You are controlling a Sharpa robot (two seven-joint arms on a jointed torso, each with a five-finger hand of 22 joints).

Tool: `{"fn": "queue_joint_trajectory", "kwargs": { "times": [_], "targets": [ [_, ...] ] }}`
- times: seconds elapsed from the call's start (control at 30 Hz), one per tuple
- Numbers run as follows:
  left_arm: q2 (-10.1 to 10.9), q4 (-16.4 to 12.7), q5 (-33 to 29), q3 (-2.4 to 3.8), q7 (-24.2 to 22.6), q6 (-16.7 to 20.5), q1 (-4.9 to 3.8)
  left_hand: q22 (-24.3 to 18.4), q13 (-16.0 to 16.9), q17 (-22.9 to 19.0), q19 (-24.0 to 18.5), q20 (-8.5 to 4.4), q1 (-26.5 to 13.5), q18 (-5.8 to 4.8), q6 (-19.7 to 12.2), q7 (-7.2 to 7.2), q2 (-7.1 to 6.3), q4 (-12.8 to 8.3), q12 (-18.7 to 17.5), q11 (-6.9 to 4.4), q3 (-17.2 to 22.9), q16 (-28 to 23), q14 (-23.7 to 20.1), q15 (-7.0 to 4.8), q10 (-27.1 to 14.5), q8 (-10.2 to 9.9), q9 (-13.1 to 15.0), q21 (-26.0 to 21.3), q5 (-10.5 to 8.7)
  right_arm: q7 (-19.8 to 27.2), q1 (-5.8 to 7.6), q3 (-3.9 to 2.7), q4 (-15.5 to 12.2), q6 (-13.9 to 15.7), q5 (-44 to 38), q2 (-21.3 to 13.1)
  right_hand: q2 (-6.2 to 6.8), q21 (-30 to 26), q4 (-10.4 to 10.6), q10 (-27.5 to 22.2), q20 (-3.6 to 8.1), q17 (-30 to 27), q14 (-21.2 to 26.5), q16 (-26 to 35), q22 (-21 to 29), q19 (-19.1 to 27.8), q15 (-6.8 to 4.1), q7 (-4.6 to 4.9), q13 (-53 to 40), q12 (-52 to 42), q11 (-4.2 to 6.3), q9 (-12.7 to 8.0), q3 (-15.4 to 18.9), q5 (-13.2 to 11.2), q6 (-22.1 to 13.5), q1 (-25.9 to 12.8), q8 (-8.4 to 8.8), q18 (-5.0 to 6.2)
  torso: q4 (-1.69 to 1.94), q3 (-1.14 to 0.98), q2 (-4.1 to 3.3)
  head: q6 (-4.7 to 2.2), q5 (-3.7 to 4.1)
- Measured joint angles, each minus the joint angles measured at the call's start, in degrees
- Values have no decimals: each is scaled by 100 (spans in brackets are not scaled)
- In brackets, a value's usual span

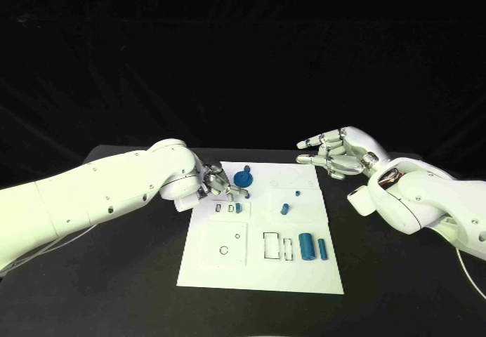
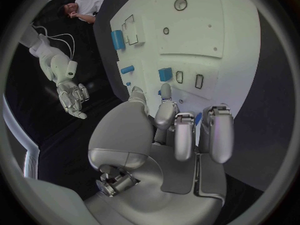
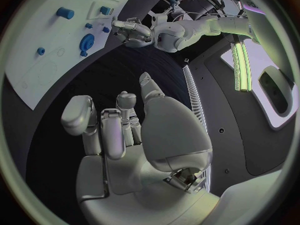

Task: Assemble the parts on the task board

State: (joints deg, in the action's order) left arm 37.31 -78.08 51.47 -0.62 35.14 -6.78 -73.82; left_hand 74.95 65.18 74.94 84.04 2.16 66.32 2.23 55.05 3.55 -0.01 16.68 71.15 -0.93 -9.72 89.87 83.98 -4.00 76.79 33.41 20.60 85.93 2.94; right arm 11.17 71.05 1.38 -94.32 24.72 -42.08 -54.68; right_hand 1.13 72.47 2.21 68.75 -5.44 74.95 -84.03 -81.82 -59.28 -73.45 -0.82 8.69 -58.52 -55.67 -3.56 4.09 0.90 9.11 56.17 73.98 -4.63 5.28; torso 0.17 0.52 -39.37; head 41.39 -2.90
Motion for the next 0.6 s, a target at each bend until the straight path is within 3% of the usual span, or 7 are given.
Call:
{"fn": "queue_joint_trajectory", "kwargs": {
  "times": [0.27, 0.6],
  "targets": [
    [-231, 267, 369, -40, 261, -230, -13, -1, 107, -1, -9, -11, -4, 1, -61, -61, 57, -18, 53, -20, -146, 0, 8, -31, 20, 162, 175, 38, 0, -8, 1, 3, 38, -56, 5, 1, -15, -34, 35, 0, 0, -1, 0, 0, 12, 0, 0, -15, 10, 0, 0, 0, 92, 55, -25, -15, 0, -1, -7, 4, -12, 14, -9],
    [-339, 404, 505, -46, 354, -453, -17, -1, 133, -1, -20, -22, 39, 1, -102, -60, 100, -15, 93, -20, -191, 0, -1, -39, 20, 199, 244, 38, 1, -30, 1, 13, 100, -110, 5, 18, -23, -35, 62, 0, 0, -1, 0, 0, 28, 0, 0, -15, 27, 0, 0, 0, 124, 77, -25, -23, 0, -1, -8, 9, -14, 51, -1]
  ]
}}
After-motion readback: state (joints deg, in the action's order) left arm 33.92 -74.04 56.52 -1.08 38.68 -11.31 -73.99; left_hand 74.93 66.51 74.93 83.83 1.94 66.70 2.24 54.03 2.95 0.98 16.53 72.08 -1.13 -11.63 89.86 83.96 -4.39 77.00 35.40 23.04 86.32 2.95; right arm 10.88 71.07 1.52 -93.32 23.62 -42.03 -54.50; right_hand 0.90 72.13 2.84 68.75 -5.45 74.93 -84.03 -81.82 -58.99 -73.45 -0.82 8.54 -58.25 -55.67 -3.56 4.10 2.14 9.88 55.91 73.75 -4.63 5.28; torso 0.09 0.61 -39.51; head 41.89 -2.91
